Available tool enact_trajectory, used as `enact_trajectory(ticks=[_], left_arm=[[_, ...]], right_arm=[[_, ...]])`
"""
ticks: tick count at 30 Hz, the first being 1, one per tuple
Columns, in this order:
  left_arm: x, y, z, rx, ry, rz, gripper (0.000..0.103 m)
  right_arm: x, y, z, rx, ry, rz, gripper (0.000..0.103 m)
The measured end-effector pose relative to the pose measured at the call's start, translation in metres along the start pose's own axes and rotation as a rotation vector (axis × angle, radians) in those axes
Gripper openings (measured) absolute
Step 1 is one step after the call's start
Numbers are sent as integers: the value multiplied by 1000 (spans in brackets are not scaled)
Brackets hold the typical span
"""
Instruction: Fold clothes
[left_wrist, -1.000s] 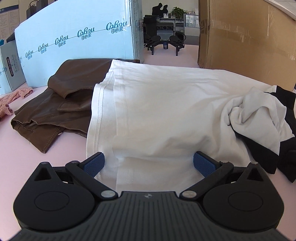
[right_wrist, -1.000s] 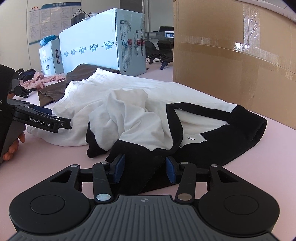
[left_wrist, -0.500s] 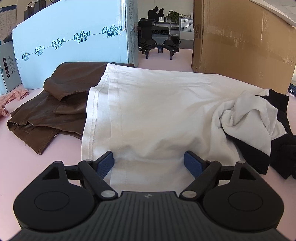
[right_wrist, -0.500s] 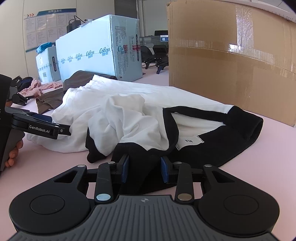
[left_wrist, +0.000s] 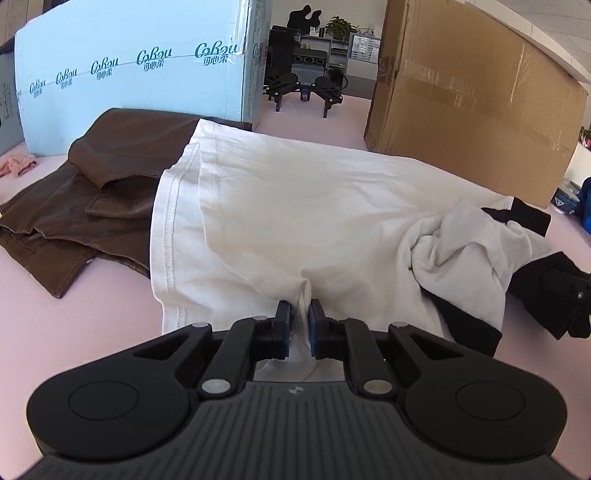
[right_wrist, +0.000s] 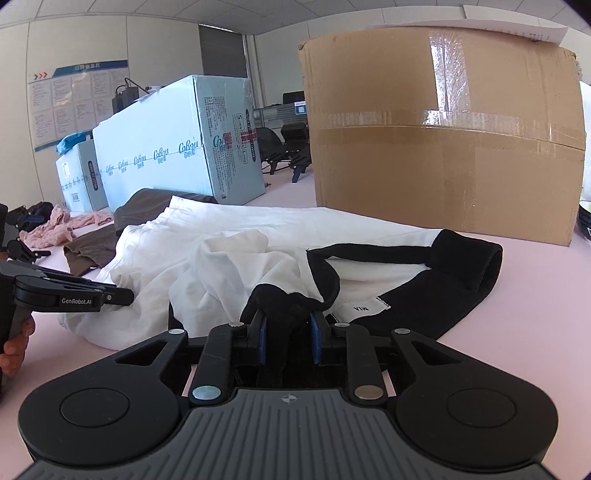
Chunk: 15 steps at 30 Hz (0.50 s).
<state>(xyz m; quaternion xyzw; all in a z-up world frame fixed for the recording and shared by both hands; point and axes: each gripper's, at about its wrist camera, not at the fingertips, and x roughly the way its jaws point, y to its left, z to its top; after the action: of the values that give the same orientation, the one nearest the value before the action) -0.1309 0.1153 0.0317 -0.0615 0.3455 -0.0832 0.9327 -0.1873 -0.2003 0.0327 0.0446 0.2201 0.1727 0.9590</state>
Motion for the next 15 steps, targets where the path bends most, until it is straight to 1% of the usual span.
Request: enact_trajectory(ticks=[2, 4, 6, 9, 12, 13, 15], left_arm=[[-8, 1, 2, -20, -33, -21, 7], [-17, -3, 2, -4, -75, -17, 7], [-26, -10, 3, 12, -92, -34, 7], [-33, -17, 3, 24, -70, -70, 7], [-36, -22, 1, 0, 3, -115, 7], [-38, -24, -1, 1, 17, -130, 7], [-46, -27, -6, 14, 24, -157, 7]], right_arm=[[-3, 0, 3, 5, -25, -18, 17], [-7, -2, 7, 22, -45, -30, 15], [-14, -4, 13, 45, -71, -40, 14], [-32, -7, 21, 63, -119, -47, 13], [-50, -8, 25, 60, -152, -48, 13], [-59, -8, 24, 51, -165, -44, 13], [-74, -11, 20, 34, -172, -30, 12]])
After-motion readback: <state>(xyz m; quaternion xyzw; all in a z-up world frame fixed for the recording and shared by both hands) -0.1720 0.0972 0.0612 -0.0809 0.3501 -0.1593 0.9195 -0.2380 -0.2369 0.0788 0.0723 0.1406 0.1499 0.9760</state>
